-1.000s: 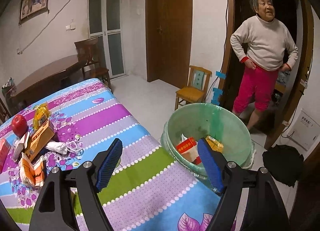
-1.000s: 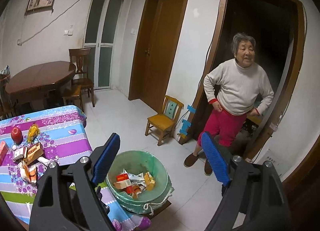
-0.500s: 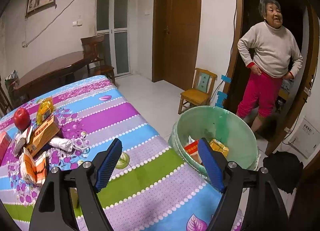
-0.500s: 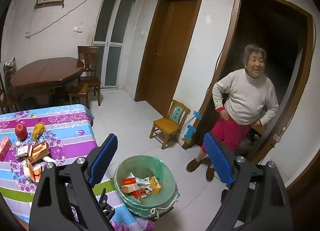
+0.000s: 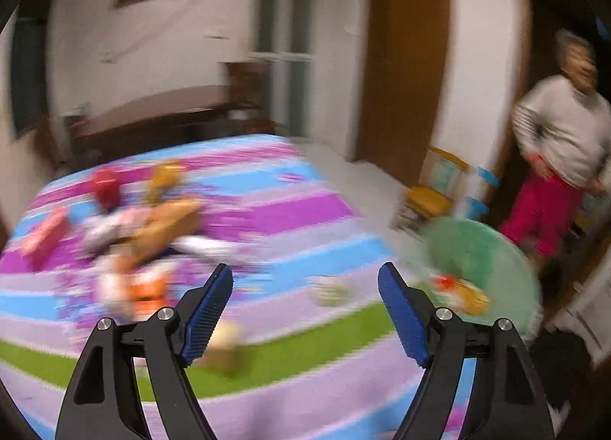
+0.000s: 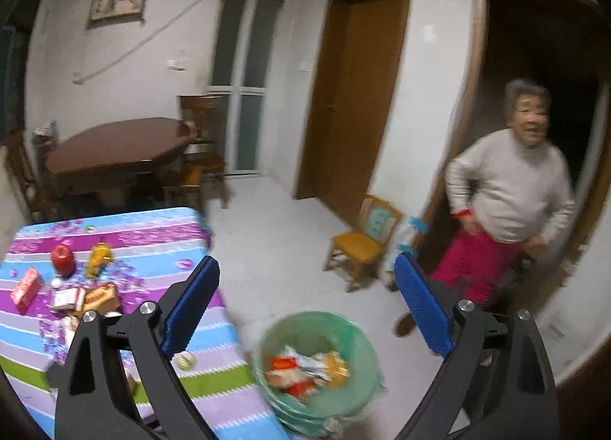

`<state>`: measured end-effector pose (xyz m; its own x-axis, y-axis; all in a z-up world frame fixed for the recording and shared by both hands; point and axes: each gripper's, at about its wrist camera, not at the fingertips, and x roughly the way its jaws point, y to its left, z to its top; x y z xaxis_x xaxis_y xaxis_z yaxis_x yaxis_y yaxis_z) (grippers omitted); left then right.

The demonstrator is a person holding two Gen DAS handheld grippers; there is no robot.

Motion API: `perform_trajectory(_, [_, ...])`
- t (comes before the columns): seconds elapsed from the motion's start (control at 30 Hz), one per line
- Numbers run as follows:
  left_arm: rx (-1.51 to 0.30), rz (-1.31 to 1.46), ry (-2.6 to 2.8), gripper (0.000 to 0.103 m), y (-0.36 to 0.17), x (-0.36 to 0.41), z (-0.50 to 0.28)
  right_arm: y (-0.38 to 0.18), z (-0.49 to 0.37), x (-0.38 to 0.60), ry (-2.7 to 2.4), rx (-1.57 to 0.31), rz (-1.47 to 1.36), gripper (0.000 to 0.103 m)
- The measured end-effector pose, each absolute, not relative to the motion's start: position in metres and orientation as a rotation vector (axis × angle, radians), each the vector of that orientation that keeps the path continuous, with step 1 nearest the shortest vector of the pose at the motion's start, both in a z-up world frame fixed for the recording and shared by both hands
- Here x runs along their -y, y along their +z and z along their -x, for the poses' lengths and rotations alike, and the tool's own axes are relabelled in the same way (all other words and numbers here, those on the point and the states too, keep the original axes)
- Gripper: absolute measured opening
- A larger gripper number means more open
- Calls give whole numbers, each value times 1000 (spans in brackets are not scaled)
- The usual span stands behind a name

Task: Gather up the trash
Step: 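Move both open tools toward the remaining items on the tablecloth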

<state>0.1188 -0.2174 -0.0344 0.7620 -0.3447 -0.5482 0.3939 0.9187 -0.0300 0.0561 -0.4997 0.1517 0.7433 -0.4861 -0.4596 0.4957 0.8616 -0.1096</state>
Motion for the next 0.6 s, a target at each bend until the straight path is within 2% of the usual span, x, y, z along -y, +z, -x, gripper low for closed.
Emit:
perform_trajectory(0.17, [-633,-50,-30,82,-46,95,-148,83,-120,491,-254,-538,-167,90])
perform_trajectory(0.27, [-633,-71,98,82,-59,49,-158,46,-146,469,-96,-530,-208,90])
perform_trajectory(0.47, [-651,-75,104,85,-78,23,-168,2,-151,429,128,-512,-185,90])
perform_trajectory(0.6, [-593,-106,38,89,-92,10,-145,-1,-112,414,133,-449,-169,90])
